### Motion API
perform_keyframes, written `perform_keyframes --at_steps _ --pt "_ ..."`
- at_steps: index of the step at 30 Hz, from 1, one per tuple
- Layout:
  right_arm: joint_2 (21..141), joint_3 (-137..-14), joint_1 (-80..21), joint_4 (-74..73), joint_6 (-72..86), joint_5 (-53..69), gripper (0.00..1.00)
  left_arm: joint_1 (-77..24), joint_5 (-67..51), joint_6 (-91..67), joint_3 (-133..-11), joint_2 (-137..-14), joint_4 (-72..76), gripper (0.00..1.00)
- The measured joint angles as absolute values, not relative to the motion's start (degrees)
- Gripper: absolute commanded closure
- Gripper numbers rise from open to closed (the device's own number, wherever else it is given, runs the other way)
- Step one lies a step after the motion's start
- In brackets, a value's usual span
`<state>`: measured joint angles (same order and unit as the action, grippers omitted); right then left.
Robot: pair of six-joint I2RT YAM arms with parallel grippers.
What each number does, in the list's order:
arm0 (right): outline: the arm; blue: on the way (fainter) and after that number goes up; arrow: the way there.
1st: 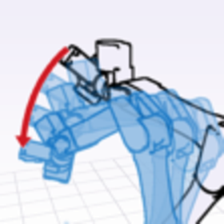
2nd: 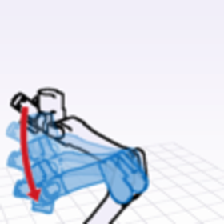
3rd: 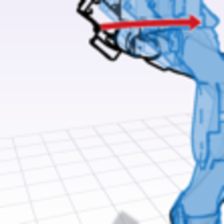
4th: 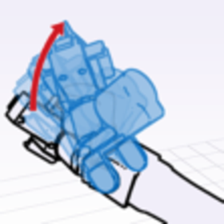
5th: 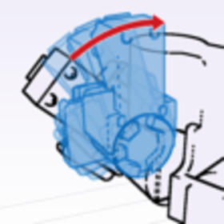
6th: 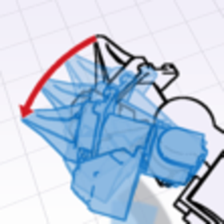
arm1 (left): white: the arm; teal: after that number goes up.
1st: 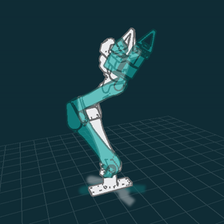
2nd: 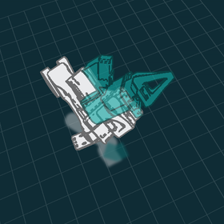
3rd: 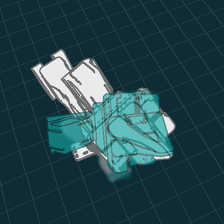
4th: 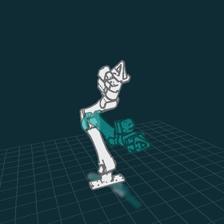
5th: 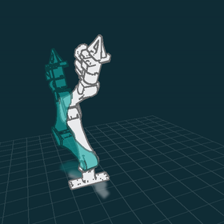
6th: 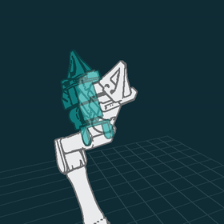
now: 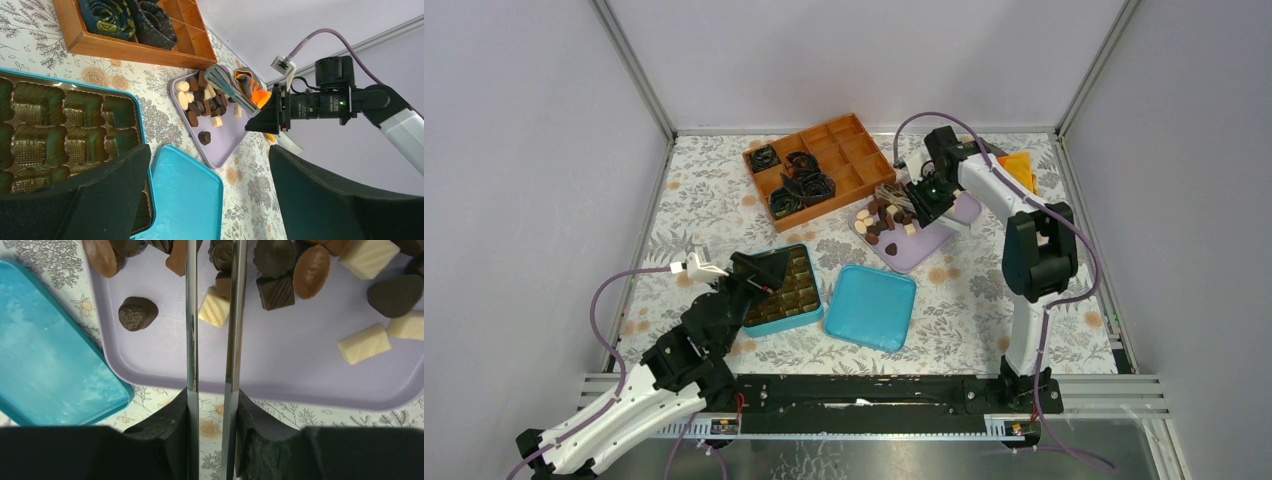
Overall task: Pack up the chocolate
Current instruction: Pick up the fake chocolate from the plate, then place the fake chocolate in the packing box.
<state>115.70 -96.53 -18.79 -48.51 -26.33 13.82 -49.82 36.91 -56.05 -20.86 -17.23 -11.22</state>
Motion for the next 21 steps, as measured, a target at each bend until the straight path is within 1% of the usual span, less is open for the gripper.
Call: perform_keyframes --at_steps 7,11,17,21 --pt "110.1 -94.1 -16.8 -48.2 -25.8 16.6 1.0 -49.8 36.9 -56.0 -20.9 -17.2 -11.3 0.04" --pt "107.6 -93.2 -16.4 -48.0 -25.8 20.0 1.0 -49.8 36.9 -55.9 -21.0 -17.2 -11.7 0.01" --pt "101.9 -89.9 -16.8 -47.9 -26.2 31.4 1.0 -49.8 37.4 -54.1 -23.9 -17.2 -14.0 0.01" --pt "98.0 -87.5 -19.5 -47.7 -26.6 38.2 1.0 -49.8 37.8 -52.5 -26.4 -17.2 -14.4 0.01"
